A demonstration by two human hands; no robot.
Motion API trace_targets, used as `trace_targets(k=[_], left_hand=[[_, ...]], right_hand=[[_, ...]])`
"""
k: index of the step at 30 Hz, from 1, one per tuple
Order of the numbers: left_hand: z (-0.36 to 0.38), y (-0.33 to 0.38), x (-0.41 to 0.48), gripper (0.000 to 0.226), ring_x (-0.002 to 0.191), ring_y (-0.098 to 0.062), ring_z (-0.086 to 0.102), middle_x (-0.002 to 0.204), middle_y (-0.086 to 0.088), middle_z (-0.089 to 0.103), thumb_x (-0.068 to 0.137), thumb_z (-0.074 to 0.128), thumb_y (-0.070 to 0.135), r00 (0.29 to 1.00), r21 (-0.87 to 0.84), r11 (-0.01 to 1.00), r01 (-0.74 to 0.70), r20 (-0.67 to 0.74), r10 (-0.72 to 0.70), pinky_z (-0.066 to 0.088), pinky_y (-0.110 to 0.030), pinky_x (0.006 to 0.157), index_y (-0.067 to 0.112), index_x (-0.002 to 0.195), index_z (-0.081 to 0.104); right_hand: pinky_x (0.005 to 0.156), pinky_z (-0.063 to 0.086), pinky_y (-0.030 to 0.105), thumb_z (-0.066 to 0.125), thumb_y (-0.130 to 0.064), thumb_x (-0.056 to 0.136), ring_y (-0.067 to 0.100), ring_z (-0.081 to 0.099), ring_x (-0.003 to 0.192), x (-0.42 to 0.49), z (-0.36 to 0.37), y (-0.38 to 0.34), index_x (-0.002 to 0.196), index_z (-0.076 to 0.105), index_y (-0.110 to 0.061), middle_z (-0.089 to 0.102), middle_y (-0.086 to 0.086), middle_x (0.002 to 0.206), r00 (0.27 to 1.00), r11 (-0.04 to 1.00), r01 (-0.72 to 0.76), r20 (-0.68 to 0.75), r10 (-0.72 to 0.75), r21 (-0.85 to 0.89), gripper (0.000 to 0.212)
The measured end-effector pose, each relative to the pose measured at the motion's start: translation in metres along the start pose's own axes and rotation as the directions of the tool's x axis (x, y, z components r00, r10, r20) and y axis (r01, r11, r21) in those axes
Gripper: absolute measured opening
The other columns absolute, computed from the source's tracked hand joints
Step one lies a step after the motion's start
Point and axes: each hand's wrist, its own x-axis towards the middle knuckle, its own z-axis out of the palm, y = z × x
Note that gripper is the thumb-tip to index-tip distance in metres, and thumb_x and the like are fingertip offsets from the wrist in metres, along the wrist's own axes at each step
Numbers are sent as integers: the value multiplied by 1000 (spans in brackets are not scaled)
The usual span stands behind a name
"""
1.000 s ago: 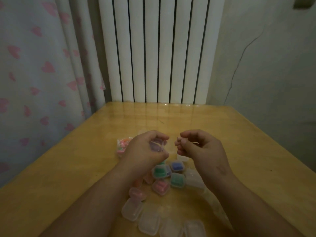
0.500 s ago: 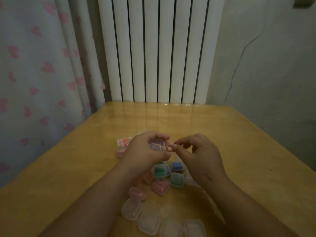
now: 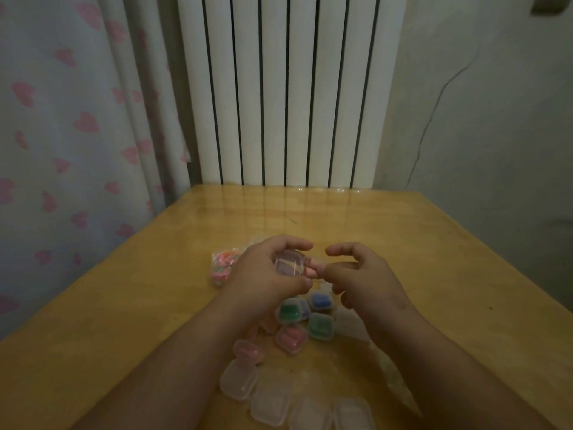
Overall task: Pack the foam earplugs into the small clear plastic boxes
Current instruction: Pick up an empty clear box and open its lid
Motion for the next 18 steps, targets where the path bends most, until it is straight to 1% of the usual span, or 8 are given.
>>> trace_targets(k=[2,3,6,7,9,13,16,18], left_hand=[[-1,0,0,56,87,-11,73,94,3,75,77,76,-2,1000,-49,999,9,15,-8,60,-29,75,31,121,60],[-1,0,1,51,89,-17,73,97,-2,75,80,75,3,1000,-102,994,24,17,-22,60,-35,77,31,120,57],[-3,4,4,11,90,-35,71,97,-20,73,97,52,12,993,-404,908,113,33,-109,57,-45,76,14,108,56],[-3,4,5,12,90,-37,71,97,-23,72,100,46,12,991,-461,878,130,43,-124,57,-44,75,10,104,56],[-3,2,5,12,90,-35,71,97,-21,73,99,49,11,993,-438,891,119,63,-101,57,-41,74,10,102,61],[-3,-3,3,19,89,-22,73,94,-2,75,90,64,7,999,-259,965,35,14,-33,58,-32,75,22,99,74],[-2,-4,5,26,87,-19,73,97,1,74,87,69,5,998,-185,983,10,-60,-22,59,-31,75,23,105,73],[-2,-2,4,33,85,-17,73,97,1,73,83,73,4,997,-164,986,5,-73,-17,59,-29,73,24,109,70]], right_hand=[[58,44,28,77,-29,78,12,61,72,0,0,1,105,61,-24,72,-4,78,1000,1000,-6,11,6,18,32],[58,48,28,78,-29,78,13,64,73,1,0,2,105,61,-23,72,-3,79,1000,999,-7,9,6,38,32],[59,55,27,79,-22,77,15,68,68,3,0,2,103,64,-14,72,6,82,1000,987,-5,-5,5,161,31],[59,55,26,79,-20,77,14,67,66,3,-1,2,101,65,-12,70,8,81,1000,986,7,-8,-6,169,30],[59,54,25,79,-19,77,14,67,65,3,-1,3,99,66,-12,69,7,78,999,989,37,-2,-37,144,27],[68,59,30,76,-12,80,23,71,76,2,-2,6,100,69,-17,73,7,81,997,989,69,12,-71,133,21],[72,60,32,59,-7,91,22,71,77,3,-1,3,103,72,-15,75,10,85,998,974,38,40,-48,224,18],[70,60,29,55,-13,95,20,71,79,2,1,3,101,72,-15,75,8,86,997,975,41,49,-53,220,19]])
